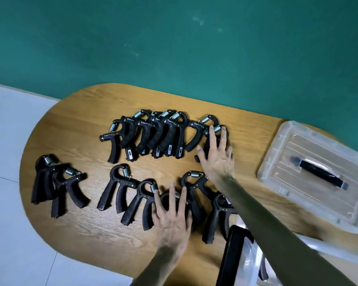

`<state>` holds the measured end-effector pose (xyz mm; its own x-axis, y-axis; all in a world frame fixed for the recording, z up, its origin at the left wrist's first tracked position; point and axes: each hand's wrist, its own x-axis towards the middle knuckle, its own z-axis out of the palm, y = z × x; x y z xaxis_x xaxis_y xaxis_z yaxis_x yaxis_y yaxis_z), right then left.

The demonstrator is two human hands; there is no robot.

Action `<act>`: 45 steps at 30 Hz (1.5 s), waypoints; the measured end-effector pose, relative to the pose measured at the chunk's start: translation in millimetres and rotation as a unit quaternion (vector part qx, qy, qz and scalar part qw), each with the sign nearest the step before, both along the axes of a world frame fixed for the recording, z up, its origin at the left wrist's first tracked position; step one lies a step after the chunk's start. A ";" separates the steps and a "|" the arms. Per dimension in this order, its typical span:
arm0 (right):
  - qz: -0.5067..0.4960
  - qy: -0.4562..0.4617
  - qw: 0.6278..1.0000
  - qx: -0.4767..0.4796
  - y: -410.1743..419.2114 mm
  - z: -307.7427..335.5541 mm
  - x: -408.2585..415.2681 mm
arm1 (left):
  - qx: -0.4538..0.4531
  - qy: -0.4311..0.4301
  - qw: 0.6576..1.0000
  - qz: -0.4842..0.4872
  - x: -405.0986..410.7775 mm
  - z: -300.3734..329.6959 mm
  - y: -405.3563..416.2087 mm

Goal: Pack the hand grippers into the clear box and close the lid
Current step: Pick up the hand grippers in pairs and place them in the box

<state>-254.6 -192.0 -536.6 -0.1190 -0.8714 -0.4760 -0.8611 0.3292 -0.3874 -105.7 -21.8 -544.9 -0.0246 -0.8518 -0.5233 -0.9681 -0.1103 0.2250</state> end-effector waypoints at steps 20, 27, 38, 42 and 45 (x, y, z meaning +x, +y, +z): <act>0.054 0.030 0.986 -0.155 7.9 -10.2 -5.0 | 0.022 0.026 0.999 -0.039 9.4 2.3 -11.8; 0.080 0.064 0.979 -0.179 27.9 34.6 -2.5 | -0.006 0.019 0.999 -0.039 21.5 45.9 -31.0; 0.078 0.120 0.965 -0.220 75.8 131.5 -14.4 | -0.102 0.016 0.993 -0.061 7.8 136.0 -58.9; 0.068 0.130 0.963 -0.228 101.7 159.6 -16.3 | -0.114 -0.012 0.990 -0.085 -2.3 164.5 -52.8; 0.041 0.139 0.962 -0.232 122.6 174.5 -27.5 | -0.108 -0.010 0.991 -0.083 -20.1 183.9 -44.1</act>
